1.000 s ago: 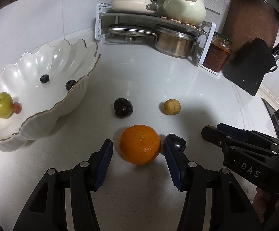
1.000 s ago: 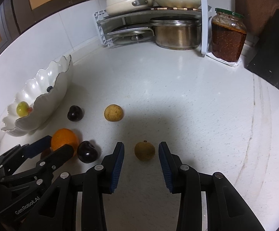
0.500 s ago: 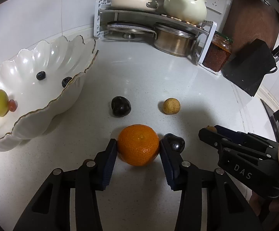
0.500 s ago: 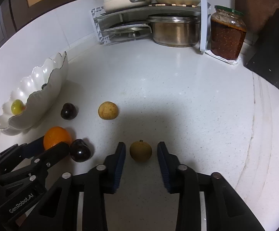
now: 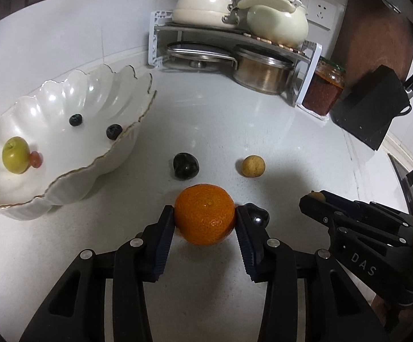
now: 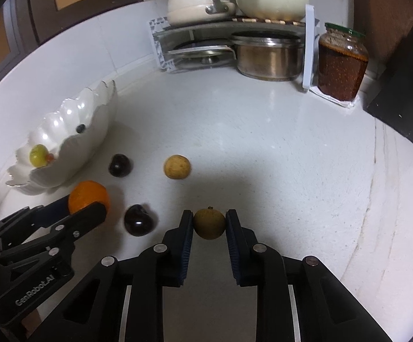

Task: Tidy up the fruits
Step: 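Close the left tool on the orange while the right tool grasps the brown round fruit, then carry the orange and brown round fruit over the white bowl with both tools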

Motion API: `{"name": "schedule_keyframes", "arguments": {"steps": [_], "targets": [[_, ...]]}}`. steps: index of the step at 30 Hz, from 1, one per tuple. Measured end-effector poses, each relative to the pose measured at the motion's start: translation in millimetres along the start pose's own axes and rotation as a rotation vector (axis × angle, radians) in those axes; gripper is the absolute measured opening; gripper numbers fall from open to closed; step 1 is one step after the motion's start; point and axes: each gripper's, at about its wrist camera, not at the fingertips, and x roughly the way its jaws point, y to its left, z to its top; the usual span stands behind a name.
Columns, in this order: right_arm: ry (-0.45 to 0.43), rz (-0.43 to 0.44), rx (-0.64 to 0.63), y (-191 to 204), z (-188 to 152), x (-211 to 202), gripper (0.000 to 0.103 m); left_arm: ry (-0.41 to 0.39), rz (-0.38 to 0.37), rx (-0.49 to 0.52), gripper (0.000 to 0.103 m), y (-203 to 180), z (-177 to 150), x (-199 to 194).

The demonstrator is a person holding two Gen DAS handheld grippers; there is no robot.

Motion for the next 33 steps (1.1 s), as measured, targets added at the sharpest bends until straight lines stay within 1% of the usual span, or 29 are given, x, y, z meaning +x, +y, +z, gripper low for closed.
{"name": "schedule_keyframes", "arguments": {"steps": [10, 19, 33], "targets": [[-0.055, 0.047, -0.057, 15.0, 9.3, -32.6, 0.025, -0.054, 0.040, -0.034, 0.042, -1.1, 4.9, -34.0], [-0.116, 0.108, -0.108, 29.2, 22.4, -61.6, 0.025, -0.115, 0.078, -0.059, 0.042, -0.7, 12.6, -70.1], [-0.225, 0.216, -0.198, 62.3, 54.8, -100.2, 0.025, -0.245, 0.153, -0.105, 0.042, 9.7, 30.8, -124.7]]}}
